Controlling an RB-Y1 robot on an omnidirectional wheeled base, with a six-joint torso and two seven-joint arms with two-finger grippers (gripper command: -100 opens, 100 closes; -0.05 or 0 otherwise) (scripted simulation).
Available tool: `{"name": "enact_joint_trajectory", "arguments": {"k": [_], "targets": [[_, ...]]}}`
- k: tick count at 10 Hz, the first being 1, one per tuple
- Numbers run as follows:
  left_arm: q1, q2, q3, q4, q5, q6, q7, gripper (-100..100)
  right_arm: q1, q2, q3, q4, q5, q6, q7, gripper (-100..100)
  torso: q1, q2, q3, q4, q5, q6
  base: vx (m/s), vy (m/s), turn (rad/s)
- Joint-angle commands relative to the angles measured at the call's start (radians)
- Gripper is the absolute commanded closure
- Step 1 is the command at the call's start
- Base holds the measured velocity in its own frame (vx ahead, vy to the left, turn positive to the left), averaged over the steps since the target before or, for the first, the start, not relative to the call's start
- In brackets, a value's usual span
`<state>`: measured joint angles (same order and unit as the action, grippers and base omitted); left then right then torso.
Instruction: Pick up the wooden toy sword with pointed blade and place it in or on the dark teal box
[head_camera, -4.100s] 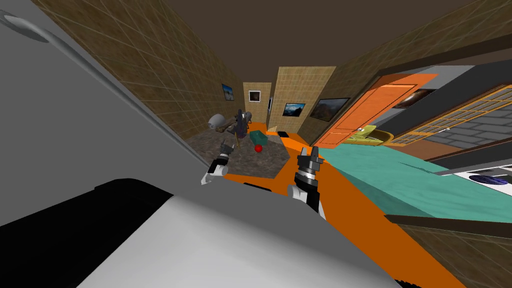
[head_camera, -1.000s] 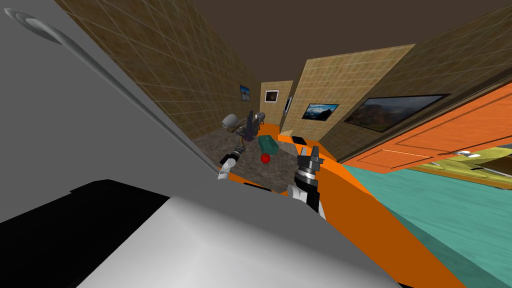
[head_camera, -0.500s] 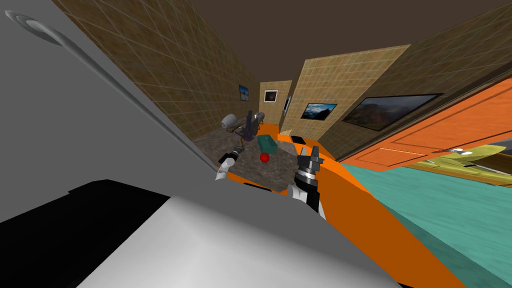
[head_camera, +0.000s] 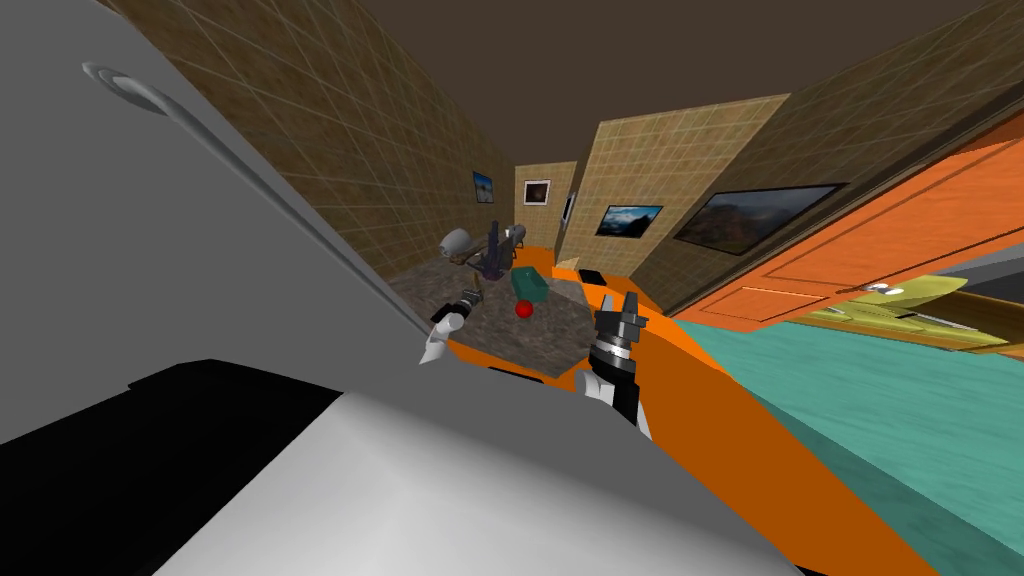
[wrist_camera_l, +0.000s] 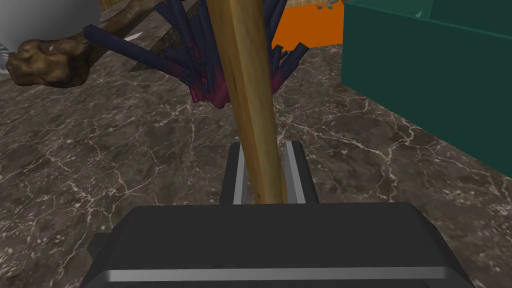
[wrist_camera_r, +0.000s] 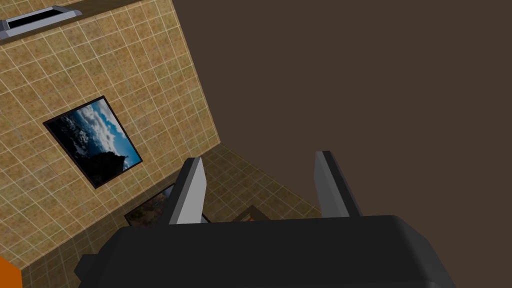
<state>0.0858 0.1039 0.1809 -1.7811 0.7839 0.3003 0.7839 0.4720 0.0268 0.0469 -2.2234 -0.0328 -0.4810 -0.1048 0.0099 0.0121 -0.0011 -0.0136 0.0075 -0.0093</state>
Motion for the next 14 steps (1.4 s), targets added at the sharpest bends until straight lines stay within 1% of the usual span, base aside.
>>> {"name": "enact_joint_trajectory", "arguments": {"k": [1,4,8,11,14], "targets": [[-0.006,0.01,0.027,0.014,-0.037,0.035,0.037,100,0.0,0.0,0.0,0.0,0.0,0.0,0.0,0,0.0,0.0,0.0,0.0,0.0,0.0,-0.141,-0.06,-0.055],[-0.037,0.025,0.077,0.036,-0.101,0.08,0.105,100,0.0,0.0,0.0,0.0,0.0,0.0,0.0,0,0.002,0.003,-0.001,-0.006,0.003,-0.003,-0.127,-0.052,-0.067],[-0.094,0.032,0.154,0.064,-0.194,0.147,0.2,100,0.0,0.0,0.0,0.0,0.0,0.0,0.0,0,0.0,0.001,-0.003,-0.007,0.002,-0.003,-0.102,-0.075,-0.098],[-0.148,0.037,0.216,0.081,-0.262,0.198,0.269,100,0.0,0.0,0.0,0.0,0.0,0.0,0.0,0,-0.001,-0.002,-0.004,-0.007,0.001,-0.004,-0.059,-0.095,-0.121],[-0.209,0.043,0.278,0.093,-0.326,0.247,0.33,100,0.0,0.0,0.0,0.0,0.0,0.0,0.0,0,-0.002,-0.005,-0.006,-0.008,0.002,-0.003,-0.024,-0.103,-0.148]]}}
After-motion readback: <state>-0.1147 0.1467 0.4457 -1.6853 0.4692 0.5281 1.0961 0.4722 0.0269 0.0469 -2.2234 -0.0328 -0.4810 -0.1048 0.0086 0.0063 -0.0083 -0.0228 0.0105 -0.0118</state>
